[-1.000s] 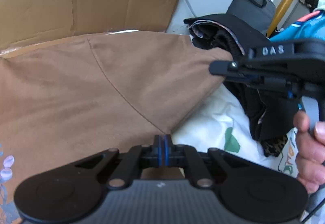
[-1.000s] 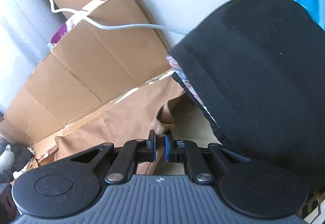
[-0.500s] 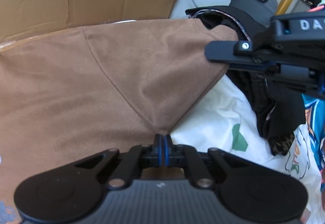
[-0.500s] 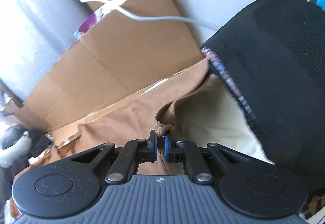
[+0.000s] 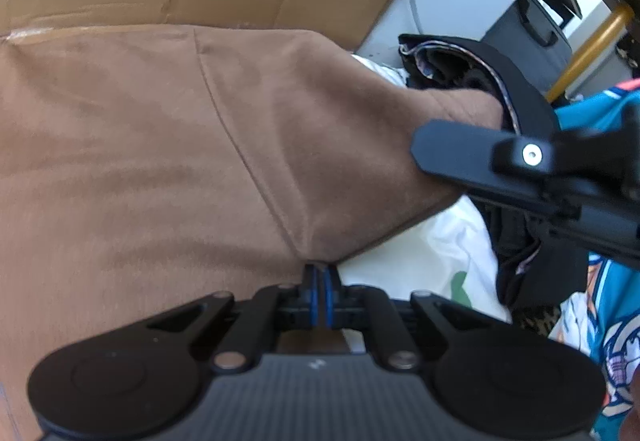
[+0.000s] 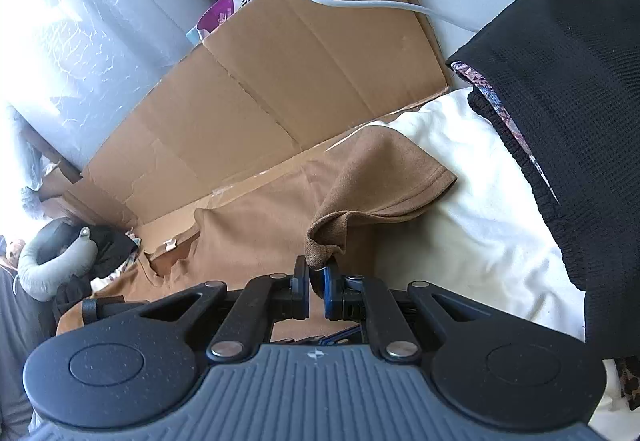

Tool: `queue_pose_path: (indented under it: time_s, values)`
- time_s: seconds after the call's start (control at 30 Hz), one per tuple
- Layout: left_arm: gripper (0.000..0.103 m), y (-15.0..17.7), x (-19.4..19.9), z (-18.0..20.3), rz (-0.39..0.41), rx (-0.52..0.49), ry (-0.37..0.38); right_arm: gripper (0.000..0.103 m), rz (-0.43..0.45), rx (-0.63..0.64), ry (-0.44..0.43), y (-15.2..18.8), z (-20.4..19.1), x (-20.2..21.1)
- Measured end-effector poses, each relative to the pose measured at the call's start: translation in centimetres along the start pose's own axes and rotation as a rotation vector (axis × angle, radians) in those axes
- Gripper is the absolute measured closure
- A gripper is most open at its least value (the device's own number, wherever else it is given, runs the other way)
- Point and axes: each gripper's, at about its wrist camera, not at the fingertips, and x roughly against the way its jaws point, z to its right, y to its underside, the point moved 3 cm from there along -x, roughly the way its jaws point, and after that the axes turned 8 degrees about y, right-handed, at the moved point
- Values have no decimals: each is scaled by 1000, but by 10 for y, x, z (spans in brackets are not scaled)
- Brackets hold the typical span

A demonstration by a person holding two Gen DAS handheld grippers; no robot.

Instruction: Fold clothes

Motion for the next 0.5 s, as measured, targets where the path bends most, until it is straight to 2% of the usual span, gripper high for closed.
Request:
queue_pose_path:
  time_s: [0.37, 0.5]
  values:
    - [97, 29, 71, -26, 87, 108, -59, 96, -8, 24, -3, 7, -11, 6]
    - [97, 25, 89, -35, 108, 110, -101, 95, -30, 70, -10, 15, -23, -4]
